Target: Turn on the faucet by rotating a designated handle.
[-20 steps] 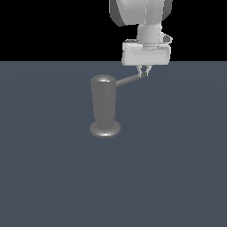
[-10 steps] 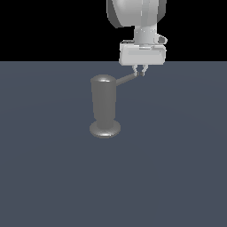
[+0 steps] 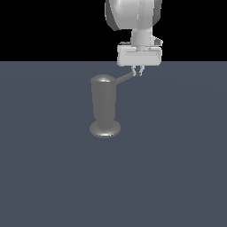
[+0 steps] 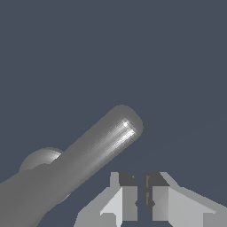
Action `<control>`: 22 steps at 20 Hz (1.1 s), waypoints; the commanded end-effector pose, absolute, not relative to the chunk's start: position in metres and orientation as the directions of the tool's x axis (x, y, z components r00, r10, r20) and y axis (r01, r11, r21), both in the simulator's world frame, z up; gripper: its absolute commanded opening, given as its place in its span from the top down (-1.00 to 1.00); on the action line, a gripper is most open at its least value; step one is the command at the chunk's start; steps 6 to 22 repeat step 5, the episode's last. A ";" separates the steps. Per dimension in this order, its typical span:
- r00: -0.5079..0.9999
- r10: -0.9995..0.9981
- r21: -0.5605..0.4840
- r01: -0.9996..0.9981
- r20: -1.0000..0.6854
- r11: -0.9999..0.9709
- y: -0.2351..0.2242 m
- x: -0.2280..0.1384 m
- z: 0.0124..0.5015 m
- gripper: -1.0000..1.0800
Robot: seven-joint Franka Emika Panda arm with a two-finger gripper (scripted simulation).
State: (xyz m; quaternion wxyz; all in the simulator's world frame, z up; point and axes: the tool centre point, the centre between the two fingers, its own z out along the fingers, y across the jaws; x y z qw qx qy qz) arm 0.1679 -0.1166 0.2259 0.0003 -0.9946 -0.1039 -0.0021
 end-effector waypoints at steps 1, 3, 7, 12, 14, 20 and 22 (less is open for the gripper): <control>0.979 0.204 0.000 0.204 0.001 -0.979 -0.116 0.173 0.221 1.00; 0.979 0.204 0.000 0.204 0.001 -0.979 -0.115 0.176 0.221 1.00; 0.979 0.204 0.000 0.204 0.001 -0.979 -0.114 0.178 0.221 1.00; 0.979 0.204 0.000 0.204 0.001 -0.979 -0.114 0.178 0.221 1.00; 0.979 0.204 0.000 0.204 0.001 -0.979 -0.114 0.178 0.221 1.00; 0.979 0.204 0.000 0.204 0.001 -0.979 -0.114 0.178 0.221 1.00; 0.979 0.204 0.000 0.204 0.001 -0.979 -0.114 0.178 0.221 1.00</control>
